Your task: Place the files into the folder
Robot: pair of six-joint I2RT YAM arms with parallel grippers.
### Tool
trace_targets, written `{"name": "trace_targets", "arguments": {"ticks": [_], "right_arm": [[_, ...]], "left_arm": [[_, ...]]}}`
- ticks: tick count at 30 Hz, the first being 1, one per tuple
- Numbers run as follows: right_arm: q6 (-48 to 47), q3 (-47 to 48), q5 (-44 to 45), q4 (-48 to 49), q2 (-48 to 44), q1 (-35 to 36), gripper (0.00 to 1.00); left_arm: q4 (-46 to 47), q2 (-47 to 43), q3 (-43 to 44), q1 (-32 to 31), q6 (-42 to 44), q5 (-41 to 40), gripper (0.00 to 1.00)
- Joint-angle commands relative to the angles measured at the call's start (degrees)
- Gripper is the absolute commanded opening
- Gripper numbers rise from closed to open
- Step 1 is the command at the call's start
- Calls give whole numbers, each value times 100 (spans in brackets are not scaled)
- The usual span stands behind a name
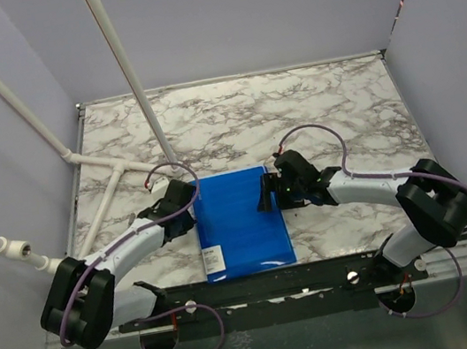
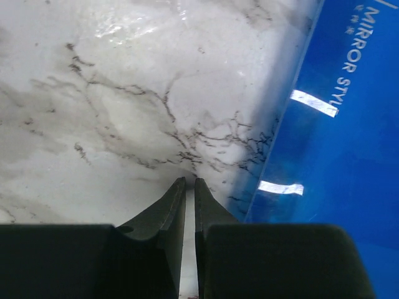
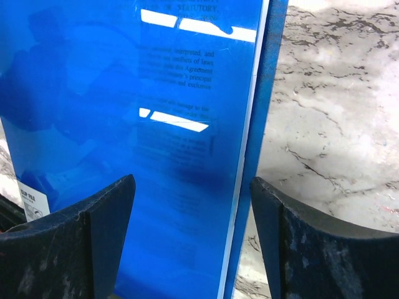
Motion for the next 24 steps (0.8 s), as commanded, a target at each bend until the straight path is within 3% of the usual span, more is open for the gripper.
{"name": "trace_targets", "arguments": {"ticks": [1, 15, 24], "right_arm": [[135, -250, -166, 61, 249, 38, 79], [250, -430, -64, 121, 245, 41, 80], [301, -693, 134, 97, 224, 48, 80]], "left_arm": [[123, 467, -9, -166, 165, 498, 11], [324, 1376, 692, -1388, -124, 274, 7], [541, 1999, 803, -1723, -190, 115, 4]]}}
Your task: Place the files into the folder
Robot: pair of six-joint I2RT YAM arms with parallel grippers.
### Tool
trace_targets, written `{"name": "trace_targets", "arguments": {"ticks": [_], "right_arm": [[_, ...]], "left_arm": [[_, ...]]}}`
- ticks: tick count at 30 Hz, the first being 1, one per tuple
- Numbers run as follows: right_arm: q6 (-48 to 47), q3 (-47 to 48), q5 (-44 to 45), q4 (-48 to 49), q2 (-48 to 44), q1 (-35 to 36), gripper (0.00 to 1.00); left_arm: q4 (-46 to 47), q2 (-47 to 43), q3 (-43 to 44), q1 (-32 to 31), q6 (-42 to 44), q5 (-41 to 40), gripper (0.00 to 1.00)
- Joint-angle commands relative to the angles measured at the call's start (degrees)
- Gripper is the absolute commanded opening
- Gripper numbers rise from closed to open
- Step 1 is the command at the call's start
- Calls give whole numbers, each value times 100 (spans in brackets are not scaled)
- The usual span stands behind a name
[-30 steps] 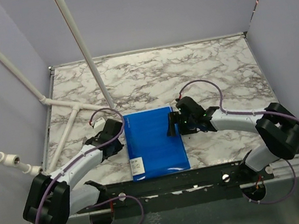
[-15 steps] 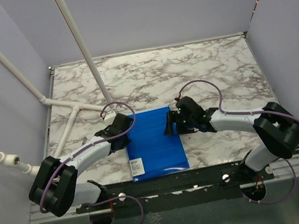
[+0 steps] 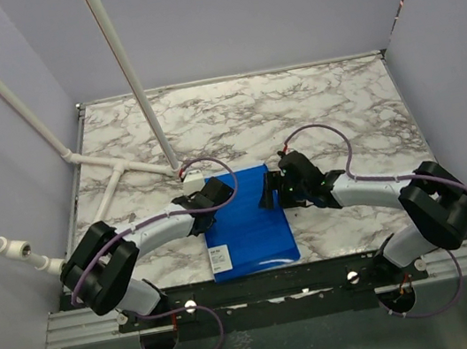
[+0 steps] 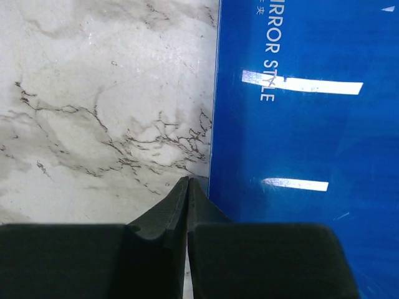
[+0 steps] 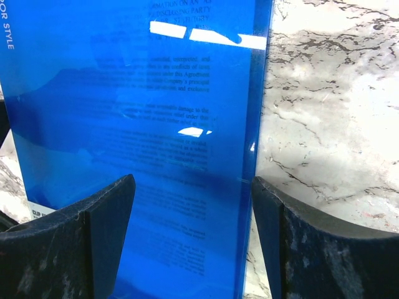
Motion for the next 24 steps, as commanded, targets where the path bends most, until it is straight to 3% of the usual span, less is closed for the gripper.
{"name": "trace_targets", "arguments": {"ticks": [1, 6, 24], "right_arm": [[146, -381, -49, -463, 313, 97, 80], [121, -284, 150, -718, 199, 103, 80], [-359, 873, 1661, -2587, -1321, 97, 89]], "left_arm": [[720, 514, -149, -257, -378, 1325, 4], [689, 384, -118, -256, -319, 1247, 6], [-394, -469, 606, -92, 176, 407, 44]]}}
